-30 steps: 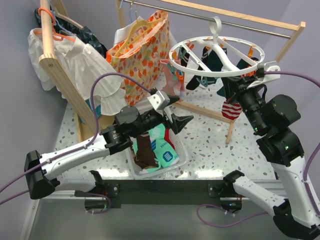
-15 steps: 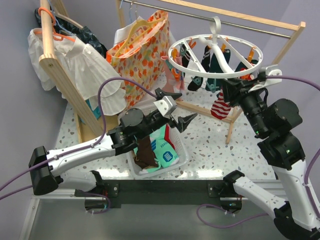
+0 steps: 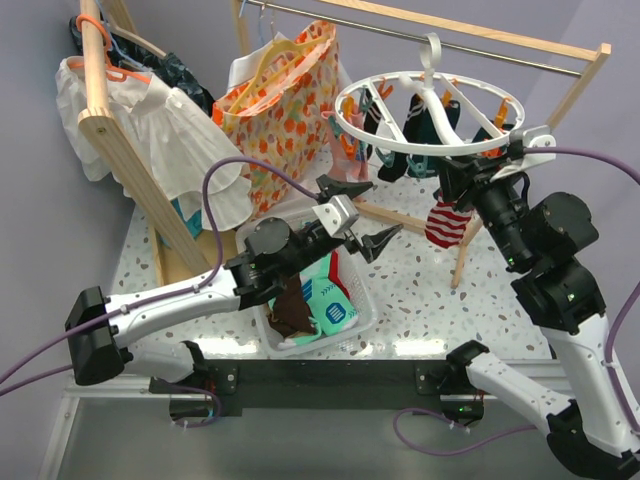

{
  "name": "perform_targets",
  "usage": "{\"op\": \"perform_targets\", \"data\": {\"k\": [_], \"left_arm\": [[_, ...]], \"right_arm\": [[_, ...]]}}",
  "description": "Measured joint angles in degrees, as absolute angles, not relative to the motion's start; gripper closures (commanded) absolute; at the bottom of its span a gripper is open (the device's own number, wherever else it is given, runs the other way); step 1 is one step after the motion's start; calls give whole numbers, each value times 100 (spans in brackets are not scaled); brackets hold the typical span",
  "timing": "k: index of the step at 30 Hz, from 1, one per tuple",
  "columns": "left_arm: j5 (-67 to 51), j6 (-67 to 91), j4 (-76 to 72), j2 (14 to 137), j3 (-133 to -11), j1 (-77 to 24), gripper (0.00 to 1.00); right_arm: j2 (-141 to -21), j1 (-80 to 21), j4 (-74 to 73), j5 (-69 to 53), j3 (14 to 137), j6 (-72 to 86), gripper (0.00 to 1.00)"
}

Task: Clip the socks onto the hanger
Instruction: Open the clamp at the hanger.

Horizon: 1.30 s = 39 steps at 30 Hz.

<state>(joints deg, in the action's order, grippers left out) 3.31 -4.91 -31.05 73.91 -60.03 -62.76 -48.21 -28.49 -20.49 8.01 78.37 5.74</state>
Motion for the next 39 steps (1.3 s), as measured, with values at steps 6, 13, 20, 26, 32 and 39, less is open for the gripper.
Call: {"op": "perform_targets", "data": {"k": [6, 13, 20, 26, 32, 39], "left_arm": [[148, -622, -3605, 7723, -6066, -6276, 5], [-416, -517, -3883, 8147, -6569, -6250, 17], [-768, -10, -3979, 8403, -6976, -6010, 21], [-847, 458, -3966, 8726, -7286, -5819, 22], [-856, 755, -3955, 8971, -7452, -5719, 30], [-884, 939, -3957, 9142, -7638, -5664, 38]], "right_arm": [[-4829, -2849, -2049, 805, 7837, 530, 62], [-4764, -2849, -2051, 840, 7824, 467, 61], [-4622, -2849, -2049, 843, 7754, 403, 61], [-4598, -2849, -2049, 832, 7719, 386, 61], [-4574, -2849, -2051, 794, 7636, 381, 61], [-4558, -2849, -2045, 760, 7570, 381, 61]]}}
